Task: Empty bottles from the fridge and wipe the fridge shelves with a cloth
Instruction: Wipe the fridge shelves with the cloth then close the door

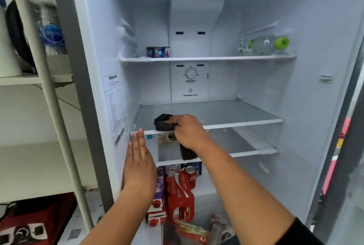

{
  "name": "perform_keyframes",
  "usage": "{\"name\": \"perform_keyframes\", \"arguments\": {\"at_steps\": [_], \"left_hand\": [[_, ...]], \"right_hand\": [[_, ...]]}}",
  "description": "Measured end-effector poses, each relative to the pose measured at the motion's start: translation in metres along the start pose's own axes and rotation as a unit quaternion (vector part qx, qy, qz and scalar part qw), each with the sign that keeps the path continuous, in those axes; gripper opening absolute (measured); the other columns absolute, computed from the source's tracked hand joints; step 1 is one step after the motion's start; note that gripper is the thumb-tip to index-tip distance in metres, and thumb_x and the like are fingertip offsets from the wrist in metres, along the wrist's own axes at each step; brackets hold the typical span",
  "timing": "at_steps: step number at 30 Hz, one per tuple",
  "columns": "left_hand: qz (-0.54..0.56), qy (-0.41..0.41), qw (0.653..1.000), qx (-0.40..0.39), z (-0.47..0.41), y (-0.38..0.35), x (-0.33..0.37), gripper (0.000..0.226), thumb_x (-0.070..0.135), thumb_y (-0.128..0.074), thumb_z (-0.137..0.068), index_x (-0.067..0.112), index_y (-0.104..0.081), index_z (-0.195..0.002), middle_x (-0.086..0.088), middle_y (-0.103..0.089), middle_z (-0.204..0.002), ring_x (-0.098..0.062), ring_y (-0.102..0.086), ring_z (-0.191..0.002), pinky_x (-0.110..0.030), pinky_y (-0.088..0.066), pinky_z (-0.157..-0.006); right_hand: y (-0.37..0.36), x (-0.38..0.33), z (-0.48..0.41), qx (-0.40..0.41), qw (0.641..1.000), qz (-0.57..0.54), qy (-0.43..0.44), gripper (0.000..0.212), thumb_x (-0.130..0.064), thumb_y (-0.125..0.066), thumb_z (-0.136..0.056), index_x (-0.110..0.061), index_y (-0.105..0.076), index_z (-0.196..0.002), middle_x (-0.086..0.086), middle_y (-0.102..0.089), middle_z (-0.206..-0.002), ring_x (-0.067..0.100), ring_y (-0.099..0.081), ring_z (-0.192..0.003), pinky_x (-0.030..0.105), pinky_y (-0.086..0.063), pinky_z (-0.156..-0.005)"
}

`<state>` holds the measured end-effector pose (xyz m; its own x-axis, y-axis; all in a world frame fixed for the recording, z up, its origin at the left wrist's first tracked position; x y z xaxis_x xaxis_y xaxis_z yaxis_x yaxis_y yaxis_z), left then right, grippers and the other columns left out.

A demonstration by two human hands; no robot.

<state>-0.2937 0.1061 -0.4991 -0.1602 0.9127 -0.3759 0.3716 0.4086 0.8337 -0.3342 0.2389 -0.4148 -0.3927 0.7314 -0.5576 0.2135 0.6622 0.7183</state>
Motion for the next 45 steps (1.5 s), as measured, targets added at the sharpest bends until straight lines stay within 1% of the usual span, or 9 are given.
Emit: {"name": "perform_keyframes", "arguments": {"at_steps": [5, 8, 13, 16, 20, 31, 35, 42, 45], "left_hand": [[0.160, 0.021, 0.987, 0.018, 0.001, 0.029, -0.005, 0.049, 0.015, -0.035, -0.088, 0.005, -0.023, -0.135, -0.034, -0.007, -0.153, -0.043, -0.008, -0.144, -0.044, -0.010, -0.120], [0.262, 0.017, 0.958, 0.113, -0.020, 0.060, -0.009, 0.038, 0.017, -0.048, -0.086, 0.005, -0.039, -0.121, -0.022, -0.049, -0.124, -0.034, -0.045, -0.116, -0.038, -0.038, -0.102], [0.396, 0.019, 0.913, 0.092, -0.085, 0.076, -0.011, 0.057, 0.013, -0.046, -0.088, -0.002, -0.029, -0.141, -0.022, -0.038, -0.142, -0.033, -0.028, -0.138, -0.038, -0.026, -0.115], [0.419, 0.071, 0.905, 0.033, -0.097, 0.057, -0.010, 0.065, 0.016, -0.044, -0.086, -0.004, -0.021, -0.144, -0.023, -0.030, -0.150, -0.035, -0.020, -0.142, -0.041, -0.024, -0.116], [0.401, 0.082, 0.912, 0.007, -0.104, 0.044, -0.006, 0.074, 0.019, -0.041, -0.087, -0.004, -0.007, -0.148, -0.022, -0.018, -0.156, -0.037, -0.011, -0.145, -0.043, -0.020, -0.118], [0.352, 0.071, 0.932, -0.057, -0.110, 0.037, -0.007, 0.057, 0.023, -0.039, -0.089, -0.009, -0.029, -0.136, -0.027, -0.036, -0.144, -0.041, -0.026, -0.138, -0.042, -0.028, -0.113], [0.353, 0.065, 0.933, -0.007, -0.107, 0.044, -0.006, 0.046, 0.025, -0.045, -0.088, -0.003, -0.040, -0.123, -0.025, -0.050, -0.123, -0.041, -0.047, -0.115, -0.046, -0.044, -0.093], [0.206, 0.042, 0.975, -0.072, -0.115, 0.032, -0.001, 0.053, 0.023, -0.028, -0.085, -0.003, -0.042, -0.129, -0.018, -0.042, -0.132, -0.036, -0.036, -0.130, -0.039, -0.039, -0.102], [0.228, 0.046, 0.971, -0.054, -0.113, 0.033, -0.002, 0.050, 0.024, -0.031, -0.085, -0.003, -0.042, -0.126, -0.018, -0.045, -0.129, -0.035, -0.038, -0.129, -0.039, -0.040, -0.100]], "right_hand": [[0.110, 0.120, 0.030, 0.132, 0.963, 0.100, -0.212, 0.041, -0.006, -0.045, -0.083, -0.020, -0.072, -0.111, 0.013, -0.071, -0.111, 0.031, -0.064, -0.100, 0.030, -0.050, -0.087], [0.154, 0.150, 0.029, 0.137, 0.919, 0.143, -0.341, 0.024, -0.013, -0.049, -0.085, -0.008, -0.066, -0.101, 0.018, -0.067, -0.109, 0.035, -0.062, -0.098, 0.034, -0.048, -0.088], [0.144, 0.098, -0.033, 0.161, 0.965, 0.011, -0.204, 0.038, -0.016, -0.045, -0.089, -0.005, -0.056, -0.124, 0.019, -0.055, -0.121, 0.034, -0.058, -0.102, 0.034, -0.048, -0.087], [0.083, 0.069, -0.047, -0.091, 0.982, -0.034, -0.159, 0.031, -0.036, -0.050, -0.093, -0.016, -0.064, -0.111, 0.008, -0.067, -0.109, 0.022, -0.065, -0.091, 0.033, -0.050, -0.080], [0.030, 0.066, -0.060, -0.250, 0.952, 0.170, -0.049, 0.046, -0.033, -0.034, -0.101, -0.033, -0.035, -0.147, 0.002, -0.037, -0.153, 0.024, -0.040, -0.136, 0.036, -0.028, -0.110], [0.069, 0.152, -0.133, -0.210, 0.916, 0.283, -0.192, 0.042, -0.017, -0.035, -0.101, -0.010, -0.038, -0.142, 0.008, -0.049, -0.133, 0.019, -0.057, -0.098, 0.026, -0.036, -0.085], [0.107, 0.211, -0.155, -0.192, 0.830, 0.441, -0.282, 0.051, -0.016, -0.056, -0.092, -0.008, -0.045, -0.141, 0.013, -0.049, -0.143, 0.029, -0.049, -0.128, 0.038, -0.036, -0.110], [0.106, 0.231, -0.175, -0.197, 0.852, 0.374, -0.310, 0.072, -0.010, -0.058, -0.095, 0.002, -0.015, -0.150, 0.014, -0.038, -0.151, 0.023, -0.043, -0.133, 0.025, -0.040, -0.098], [0.111, 0.227, -0.165, -0.194, 0.850, 0.372, -0.318, 0.058, -0.010, -0.056, -0.095, 0.001, -0.030, -0.146, 0.016, -0.049, -0.141, 0.023, -0.054, -0.116, 0.027, -0.042, -0.090]]}}
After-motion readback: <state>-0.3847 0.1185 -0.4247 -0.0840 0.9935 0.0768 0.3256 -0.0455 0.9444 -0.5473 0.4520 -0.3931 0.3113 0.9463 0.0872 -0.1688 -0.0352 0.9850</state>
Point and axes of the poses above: each hand's wrist, its own z-axis away from the middle knuckle, its own y-axis out of the back of the hand, x = y × z, the point moved 6 cm from there along -z, towards the middle knuckle
